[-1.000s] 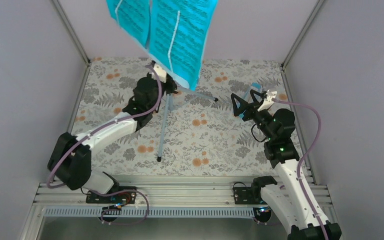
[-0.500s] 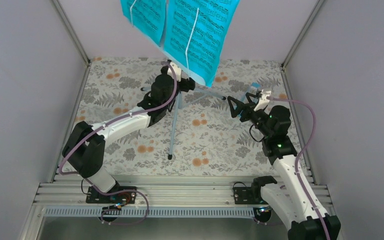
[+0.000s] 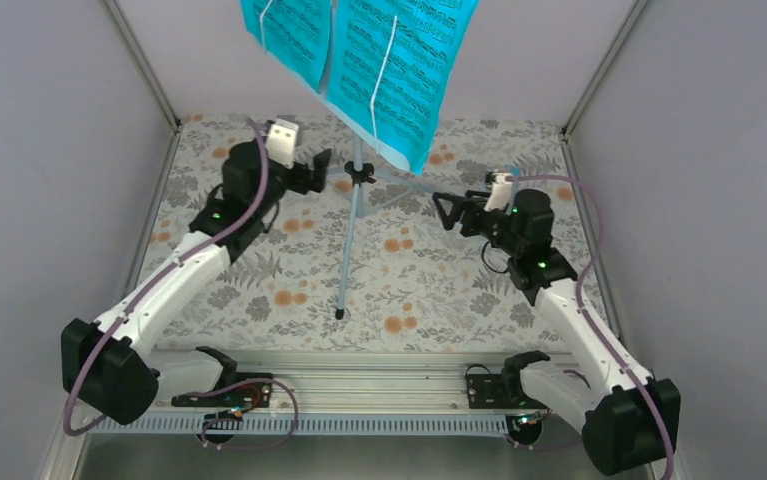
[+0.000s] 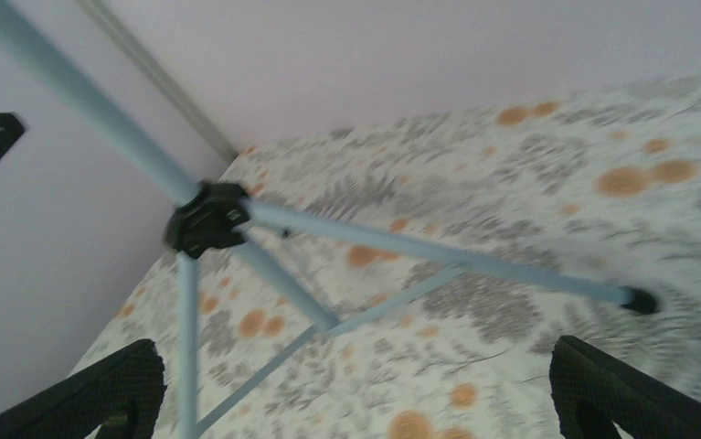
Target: Pack up the instrument practice props
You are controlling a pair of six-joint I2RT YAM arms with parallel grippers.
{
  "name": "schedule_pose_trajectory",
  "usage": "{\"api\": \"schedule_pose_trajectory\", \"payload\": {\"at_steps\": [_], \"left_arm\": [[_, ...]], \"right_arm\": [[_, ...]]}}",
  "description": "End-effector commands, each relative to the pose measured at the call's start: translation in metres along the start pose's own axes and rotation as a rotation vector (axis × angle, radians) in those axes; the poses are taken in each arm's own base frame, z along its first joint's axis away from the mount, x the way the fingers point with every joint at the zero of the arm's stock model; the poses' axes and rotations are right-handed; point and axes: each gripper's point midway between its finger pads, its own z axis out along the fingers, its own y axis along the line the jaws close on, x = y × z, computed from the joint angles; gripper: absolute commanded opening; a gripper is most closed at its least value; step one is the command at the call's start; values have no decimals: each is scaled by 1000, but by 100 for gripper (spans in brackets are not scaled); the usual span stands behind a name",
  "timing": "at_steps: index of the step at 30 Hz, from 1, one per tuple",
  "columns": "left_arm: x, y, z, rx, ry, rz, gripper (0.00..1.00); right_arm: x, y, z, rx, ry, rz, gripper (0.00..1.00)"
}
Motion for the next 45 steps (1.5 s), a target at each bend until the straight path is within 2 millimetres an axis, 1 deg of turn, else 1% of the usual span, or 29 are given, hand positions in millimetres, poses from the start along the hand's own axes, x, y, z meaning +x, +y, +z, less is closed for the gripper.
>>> {"api": "schedule_pose_trajectory", "payload": {"at_steps": [1, 2, 4, 6, 8, 9, 11, 13, 17, 20, 23, 27, 28, 29, 31, 35, 41, 45], "left_arm": [[38, 52, -17, -46, 182, -29, 100], [34, 68, -22, -72, 165, -38, 100], [29, 96, -29, -144, 145, -35, 100], [27, 116, -34, -204, 164, -29, 100], [27, 126, -39, -253, 192, 11, 100], [28, 130, -45, -283, 190, 16, 100], [31, 129, -52, -288, 186, 27, 100], [30, 127, -57, -285, 178, 30, 100], [27, 122, -57, -257, 167, 23, 100], [31, 123, -55, -258, 182, 16, 100], [29, 123, -57, -264, 171, 18, 100], [29, 124, -58, -268, 165, 18, 100], [30, 124, -57, -267, 170, 17, 100], [31, 124, -56, -265, 174, 16, 100], [33, 125, -55, -270, 182, 15, 100], [34, 129, -56, -292, 185, 21, 100], [37, 132, -55, -311, 197, 29, 100], [40, 133, -53, -309, 205, 29, 100]], "right_arm": [[16, 37, 23, -46, 86, 16, 100], [22, 44, 32, -35, 112, 14, 100], [41, 54, 49, -21, 179, 30, 100], [62, 66, 65, -26, 241, 37, 100], [75, 81, 76, -21, 271, 29, 100], [81, 87, 82, -13, 282, 24, 99], [89, 100, 92, -1, 296, 6, 100], [91, 107, 103, 32, 289, -24, 100], [93, 101, 122, 167, 259, -75, 99], [95, 96, 131, 241, 236, -76, 97], [98, 101, 137, 246, 213, -69, 96], [104, 110, 147, 249, 202, -87, 92], [106, 114, 151, 242, 206, -101, 87], [115, 116, 156, 236, 230, -121, 83], [124, 119, 164, 240, 259, -154, 74], [135, 122, 169, 246, 276, -192, 54], [134, 122, 167, 230, 275, -246, 18], [134, 122, 163, 175, 277, -304, 4]]}}
